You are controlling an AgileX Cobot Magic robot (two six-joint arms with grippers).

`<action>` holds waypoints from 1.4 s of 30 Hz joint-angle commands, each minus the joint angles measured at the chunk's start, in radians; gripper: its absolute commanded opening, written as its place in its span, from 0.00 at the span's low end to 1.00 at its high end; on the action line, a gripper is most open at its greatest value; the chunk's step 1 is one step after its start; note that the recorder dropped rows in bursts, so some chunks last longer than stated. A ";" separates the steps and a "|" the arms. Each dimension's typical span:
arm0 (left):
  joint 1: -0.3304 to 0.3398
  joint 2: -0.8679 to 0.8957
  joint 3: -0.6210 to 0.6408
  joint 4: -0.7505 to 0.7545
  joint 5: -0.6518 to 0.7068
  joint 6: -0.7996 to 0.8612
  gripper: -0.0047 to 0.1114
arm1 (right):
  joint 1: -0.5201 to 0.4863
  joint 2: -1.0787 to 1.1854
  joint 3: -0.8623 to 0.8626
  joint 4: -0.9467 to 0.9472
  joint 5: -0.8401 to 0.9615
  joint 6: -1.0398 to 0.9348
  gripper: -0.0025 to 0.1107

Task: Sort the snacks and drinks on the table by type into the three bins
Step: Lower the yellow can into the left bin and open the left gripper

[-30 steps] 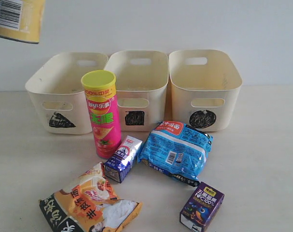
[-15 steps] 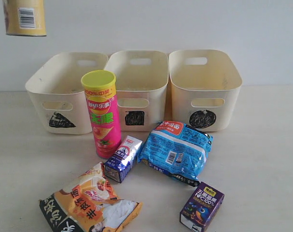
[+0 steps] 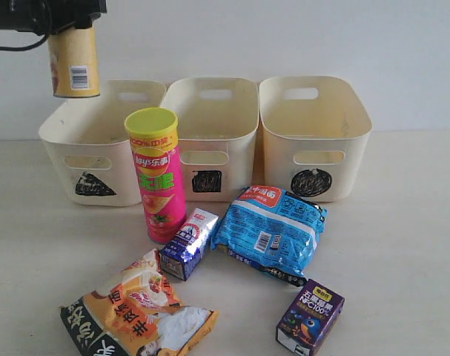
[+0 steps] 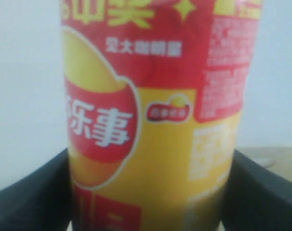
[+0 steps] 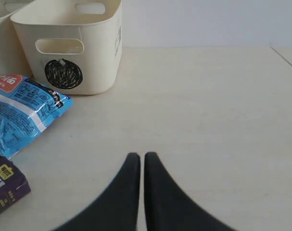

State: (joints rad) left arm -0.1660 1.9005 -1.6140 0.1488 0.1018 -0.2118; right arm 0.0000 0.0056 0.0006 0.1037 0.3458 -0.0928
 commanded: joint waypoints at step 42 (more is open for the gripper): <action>0.006 -0.329 0.125 -0.305 0.489 0.154 0.08 | -0.001 -0.006 -0.001 -0.008 -0.004 0.002 0.03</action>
State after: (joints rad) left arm -0.1600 1.6302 -1.5410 -0.0421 0.5724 -0.1568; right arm 0.0000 0.0056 0.0006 0.1037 0.3458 -0.0928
